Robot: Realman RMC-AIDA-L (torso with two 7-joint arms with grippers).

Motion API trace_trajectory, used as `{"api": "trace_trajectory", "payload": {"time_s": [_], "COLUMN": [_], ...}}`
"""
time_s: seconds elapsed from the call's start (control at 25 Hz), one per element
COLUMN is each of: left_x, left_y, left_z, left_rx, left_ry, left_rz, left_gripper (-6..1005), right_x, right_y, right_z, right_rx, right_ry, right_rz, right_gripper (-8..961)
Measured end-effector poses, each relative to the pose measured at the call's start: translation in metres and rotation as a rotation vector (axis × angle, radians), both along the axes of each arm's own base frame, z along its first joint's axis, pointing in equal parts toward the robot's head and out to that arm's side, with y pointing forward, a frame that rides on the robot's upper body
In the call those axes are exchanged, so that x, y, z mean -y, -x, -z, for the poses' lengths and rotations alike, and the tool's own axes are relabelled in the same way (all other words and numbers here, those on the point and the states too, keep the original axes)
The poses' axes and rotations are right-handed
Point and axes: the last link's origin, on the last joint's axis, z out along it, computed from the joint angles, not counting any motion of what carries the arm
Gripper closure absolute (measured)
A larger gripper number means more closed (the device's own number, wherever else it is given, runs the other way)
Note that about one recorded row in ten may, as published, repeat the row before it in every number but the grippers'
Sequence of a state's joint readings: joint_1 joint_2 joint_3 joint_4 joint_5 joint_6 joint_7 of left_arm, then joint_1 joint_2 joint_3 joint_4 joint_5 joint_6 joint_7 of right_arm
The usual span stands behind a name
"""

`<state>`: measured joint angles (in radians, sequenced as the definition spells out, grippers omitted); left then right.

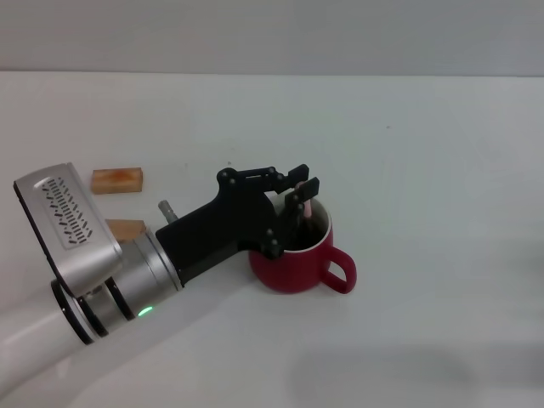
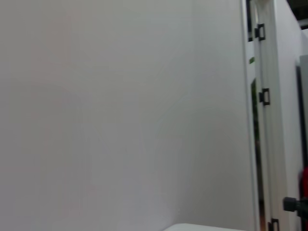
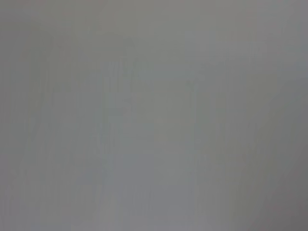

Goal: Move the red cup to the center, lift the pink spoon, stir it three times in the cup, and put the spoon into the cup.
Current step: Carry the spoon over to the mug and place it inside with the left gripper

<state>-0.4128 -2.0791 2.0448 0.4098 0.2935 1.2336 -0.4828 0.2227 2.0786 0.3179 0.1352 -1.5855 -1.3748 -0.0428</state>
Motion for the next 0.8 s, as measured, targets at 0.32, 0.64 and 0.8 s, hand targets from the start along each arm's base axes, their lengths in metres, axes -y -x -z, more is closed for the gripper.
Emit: {"api": "trace_trajectory", "payload": {"time_s": [0.32, 0.64, 0.8], "left_x": [0.017, 0.027, 0.030], "left_y": [0.005, 0.015, 0.021], "left_z": [0.000, -0.003, -0.008], "left_rx": [0.028, 0.038, 0.043], "left_ry": [0.000, -0.015, -0.040], "left_rz": [-0.016, -0.055, -0.072], "left_gripper": [795, 792, 790], "right_x": [0.000, 0.000, 0.001], "right_y": [0.000, 0.001, 0.001], "right_z": [0.001, 0.001, 0.002], "right_rx": [0.001, 0.001, 0.000], "right_ry": [0.006, 0.007, 0.012], "right_rz": [0.000, -0.004, -0.005], "right_gripper": [954, 953, 954]}}
